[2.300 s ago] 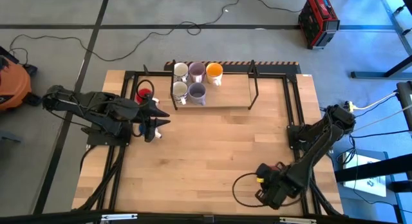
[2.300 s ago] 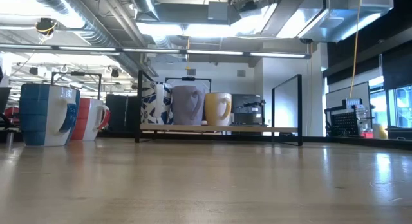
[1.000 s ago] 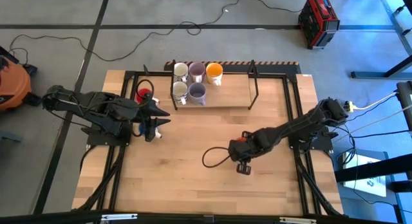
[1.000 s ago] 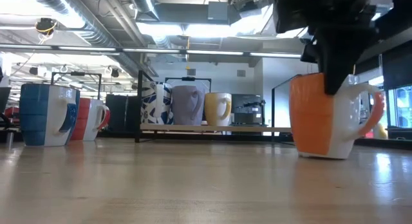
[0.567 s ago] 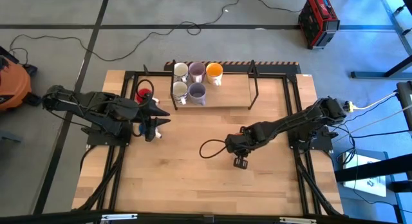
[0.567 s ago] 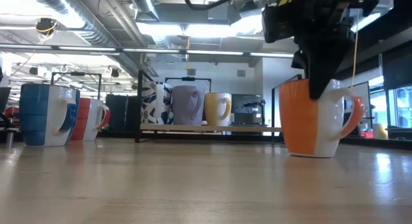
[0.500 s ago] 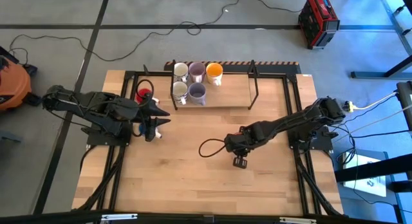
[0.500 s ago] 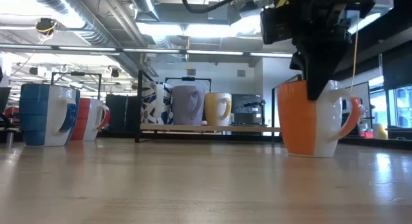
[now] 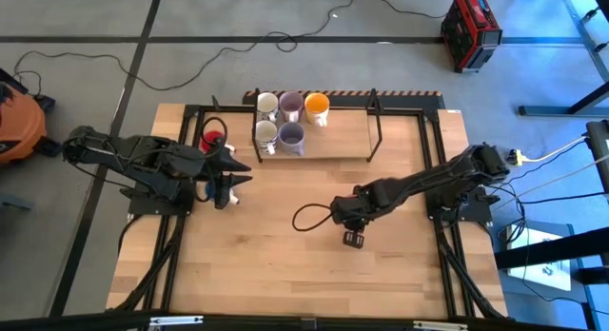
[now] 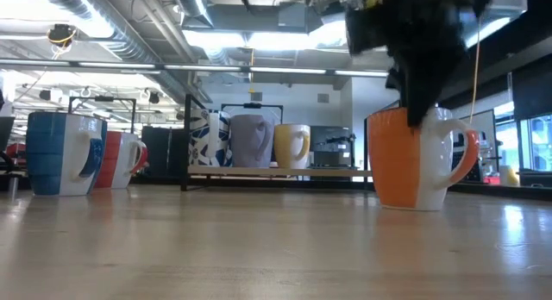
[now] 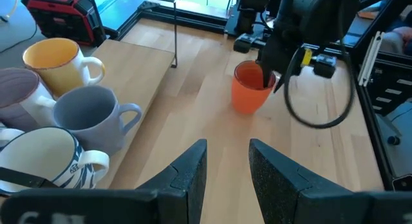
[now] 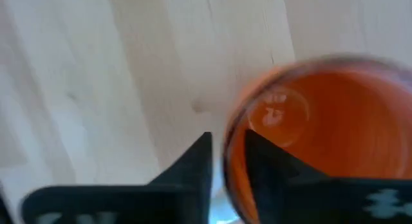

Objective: Place coffee mugs
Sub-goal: Put the orange mug on the shelf

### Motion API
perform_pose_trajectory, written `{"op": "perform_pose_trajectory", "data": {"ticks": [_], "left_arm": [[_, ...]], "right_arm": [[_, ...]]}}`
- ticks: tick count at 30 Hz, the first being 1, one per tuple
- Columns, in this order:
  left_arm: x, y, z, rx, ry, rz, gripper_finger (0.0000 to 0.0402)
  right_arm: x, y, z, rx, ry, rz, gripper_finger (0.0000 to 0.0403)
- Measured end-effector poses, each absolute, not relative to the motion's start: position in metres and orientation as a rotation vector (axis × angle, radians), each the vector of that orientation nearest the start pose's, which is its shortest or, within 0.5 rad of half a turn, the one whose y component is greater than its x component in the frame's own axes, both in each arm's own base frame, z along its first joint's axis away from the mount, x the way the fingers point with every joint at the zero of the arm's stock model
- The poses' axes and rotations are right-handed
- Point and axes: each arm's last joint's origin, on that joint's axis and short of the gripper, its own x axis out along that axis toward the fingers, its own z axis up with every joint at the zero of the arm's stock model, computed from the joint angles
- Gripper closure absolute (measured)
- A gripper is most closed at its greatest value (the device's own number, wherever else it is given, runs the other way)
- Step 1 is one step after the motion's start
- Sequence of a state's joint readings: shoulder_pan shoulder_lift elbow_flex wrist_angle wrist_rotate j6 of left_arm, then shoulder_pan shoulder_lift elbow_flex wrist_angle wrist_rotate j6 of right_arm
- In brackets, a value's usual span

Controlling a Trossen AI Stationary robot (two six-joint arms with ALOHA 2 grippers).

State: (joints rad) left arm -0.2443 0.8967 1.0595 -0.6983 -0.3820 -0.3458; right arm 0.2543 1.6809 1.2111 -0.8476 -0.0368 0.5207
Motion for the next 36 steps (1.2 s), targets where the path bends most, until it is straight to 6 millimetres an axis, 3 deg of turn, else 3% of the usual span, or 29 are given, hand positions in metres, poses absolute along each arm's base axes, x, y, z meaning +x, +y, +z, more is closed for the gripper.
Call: {"op": "perform_pose_trajectory", "data": {"ticks": [6, 9, 12, 15, 20, 26, 30, 36], "left_arm": [[0.166, -0.030, 0.360, -0.173, 0.479, 0.220, 0.0292], [0.166, -0.030, 0.360, -0.173, 0.480, 0.220, 0.0292], [0.166, -0.030, 0.360, -0.173, 0.479, 0.220, 0.0292], [0.166, -0.030, 0.360, -0.173, 0.479, 0.220, 0.0292], [0.166, -0.030, 0.360, -0.173, 0.479, 0.220, 0.0292], [0.166, -0.030, 0.360, -0.180, 0.478, 0.223, 0.0292], [0.166, -0.031, 0.360, -0.211, 0.478, 0.219, 0.0292], [0.166, -0.031, 0.360, -0.219, 0.484, 0.199, 0.0292]], "right_arm": [[0.310, 0.082, 0.258, 0.357, 1.318, -0.131, 0.0238], [0.301, 0.088, 0.283, 0.409, 1.323, -0.186, 0.0208], [0.285, 0.108, 0.301, 0.391, 1.243, -0.248, 0.0193], [0.265, 0.133, 0.302, 0.368, 1.169, -0.320, 0.0190], [0.235, 0.172, 0.281, 0.366, 0.977, -0.495, 0.0195], [0.205, 0.201, 0.230, 0.474, 0.713, -0.617, 0.0207], [0.196, 0.209, 0.199, 0.496, 0.577, -0.598, 0.0217], [0.195, 0.203, 0.171, 0.481, 0.574, -0.618, 0.0225]]}}
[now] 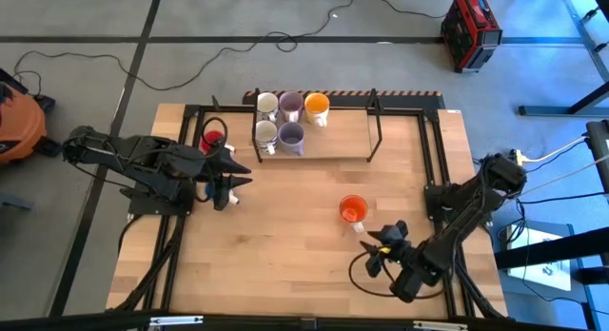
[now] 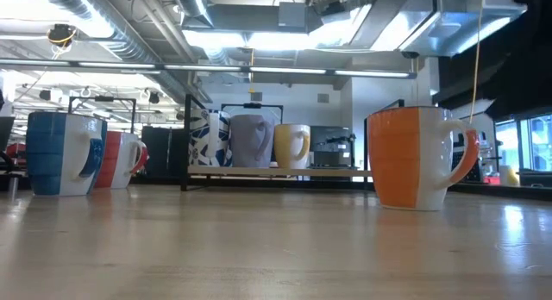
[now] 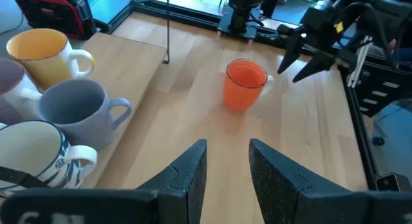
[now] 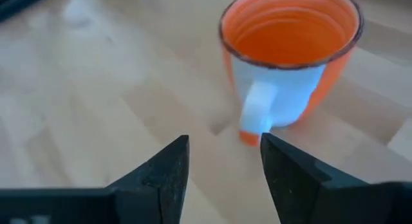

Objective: Place coffee mugs
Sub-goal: Put the orange mug on the shelf

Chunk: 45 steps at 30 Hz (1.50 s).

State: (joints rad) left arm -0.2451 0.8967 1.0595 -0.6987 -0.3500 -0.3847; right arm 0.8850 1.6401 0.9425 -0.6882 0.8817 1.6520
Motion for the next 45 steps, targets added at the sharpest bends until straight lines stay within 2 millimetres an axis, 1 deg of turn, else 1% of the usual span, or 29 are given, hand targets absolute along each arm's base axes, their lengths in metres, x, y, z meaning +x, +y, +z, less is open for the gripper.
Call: {"op": "perform_pose_trajectory", "data": {"ticks": [3, 8, 14, 18, 22, 27, 29, 38, 41, 45], "left_arm": [[0.166, -0.031, 0.360, -0.217, 0.487, 0.202, 0.0292], [0.166, -0.031, 0.360, -0.217, 0.487, 0.204, 0.0292], [0.166, -0.030, 0.360, -0.210, 0.484, 0.223, 0.0292], [0.166, -0.030, 0.360, -0.207, 0.481, 0.232, 0.0292], [0.166, -0.030, 0.360, -0.206, 0.483, 0.232, 0.0292], [0.166, -0.030, 0.359, -0.204, 0.486, 0.233, 0.0292], [0.166, -0.030, 0.359, -0.202, 0.486, 0.233, 0.0292], [0.166, -0.030, 0.359, -0.184, 0.487, 0.230, 0.0292], [0.166, -0.030, 0.359, -0.173, 0.489, 0.226, 0.0292], [0.166, -0.030, 0.359, -0.148, 0.491, 0.220, 0.0292]], "right_arm": [[0.197, 0.197, 0.161, 0.450, 0.587, -0.652, 0.0226], [0.209, 0.188, 0.150, 0.438, 0.584, -0.715, 0.0226], [0.221, 0.177, 0.148, 0.433, 0.509, -0.770, 0.0226], [0.227, 0.172, 0.145, 0.443, 0.517, -0.795, 0.0230], [0.228, 0.173, 0.139, 0.436, 0.534, -0.797, 0.0263], [0.229, 0.175, 0.135, 0.433, 0.539, -0.796, 0.0336], [0.229, 0.174, 0.135, 0.414, 0.544, -0.792, 0.0366], [0.231, 0.177, 0.139, 0.418, 0.542, -0.780, 0.0369], [0.236, 0.180, 0.149, 0.421, 0.534, -0.761, 0.0369], [0.247, 0.179, 0.167, 0.419, 0.498, -0.749, 0.0369]]}}
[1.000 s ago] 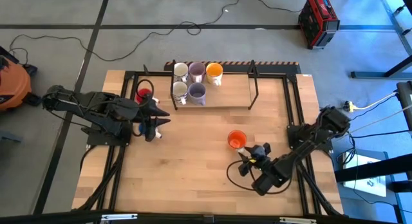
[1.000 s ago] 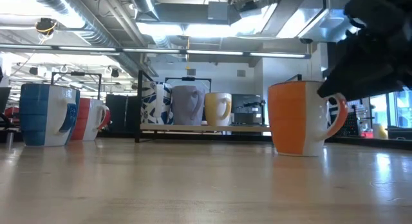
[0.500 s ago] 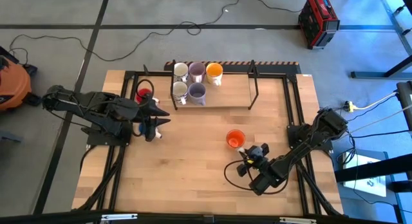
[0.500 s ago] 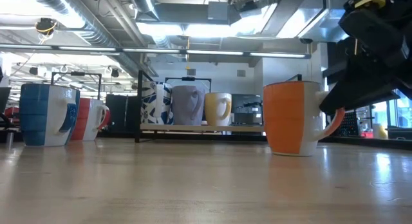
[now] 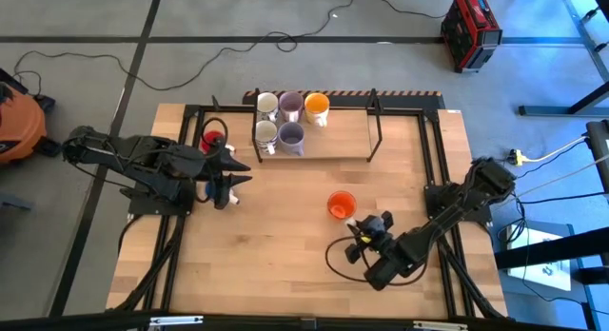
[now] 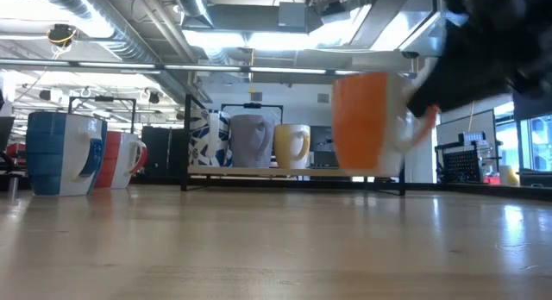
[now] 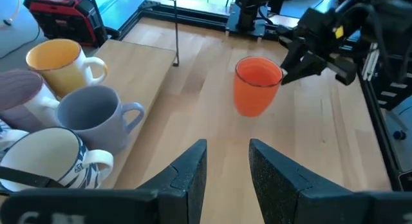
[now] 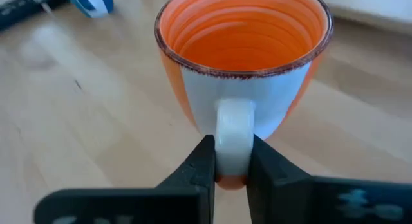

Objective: Place coffee mugs
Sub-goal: Put the orange mug on the shelf

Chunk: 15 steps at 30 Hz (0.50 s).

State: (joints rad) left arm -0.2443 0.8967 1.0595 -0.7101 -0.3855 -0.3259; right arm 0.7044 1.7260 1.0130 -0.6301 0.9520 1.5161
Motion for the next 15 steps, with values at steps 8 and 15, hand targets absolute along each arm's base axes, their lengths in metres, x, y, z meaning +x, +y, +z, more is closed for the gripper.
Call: {"op": "perform_pose_trajectory", "data": {"ticks": [8, 15], "left_arm": [[0.159, -0.028, 0.363, -0.032, 0.480, 0.187, 0.0292], [0.156, -0.027, 0.366, 0.039, 0.465, 0.172, 0.0292]], "right_arm": [[0.277, 0.143, 0.205, 0.414, 0.458, -0.808, 0.0369], [0.289, 0.102, 0.223, 0.399, 0.466, -0.871, 0.0369]]}}
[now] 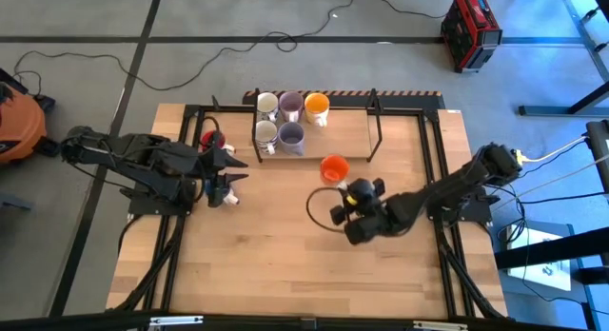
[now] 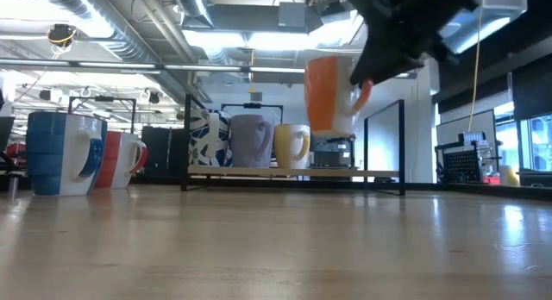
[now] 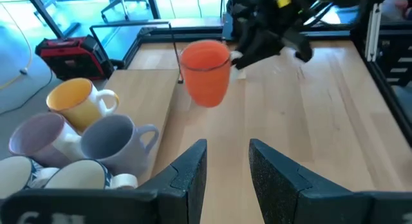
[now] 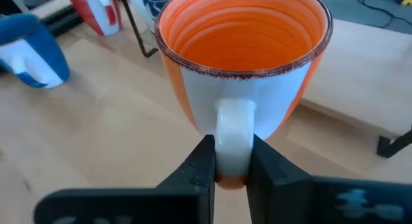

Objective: Place coffee mugs
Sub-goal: Put the orange mug on the shelf

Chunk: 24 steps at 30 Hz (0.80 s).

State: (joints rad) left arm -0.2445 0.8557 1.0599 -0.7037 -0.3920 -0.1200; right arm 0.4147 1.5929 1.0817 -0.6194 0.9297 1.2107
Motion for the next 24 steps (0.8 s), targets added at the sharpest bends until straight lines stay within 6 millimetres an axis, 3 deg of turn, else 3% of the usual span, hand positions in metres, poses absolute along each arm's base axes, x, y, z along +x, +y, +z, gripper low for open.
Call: {"op": "perform_pose_trajectory", "data": {"ticks": [7, 13, 24], "left_arm": [[0.158, -0.026, 0.367, 0.073, 0.450, 0.236, 0.0292], [0.158, -0.026, 0.367, 0.077, 0.446, 0.256, 0.0292], [0.160, -0.026, 0.366, 0.075, 0.447, 0.255, 0.0292]], "right_arm": [[0.313, 0.060, 0.227, 0.399, 0.522, -0.839, 0.0369], [0.319, 0.023, 0.229, 0.391, 0.521, -0.916, 0.0369], [0.328, -0.019, 0.216, 0.417, 0.504, -0.880, 0.0369]]}}
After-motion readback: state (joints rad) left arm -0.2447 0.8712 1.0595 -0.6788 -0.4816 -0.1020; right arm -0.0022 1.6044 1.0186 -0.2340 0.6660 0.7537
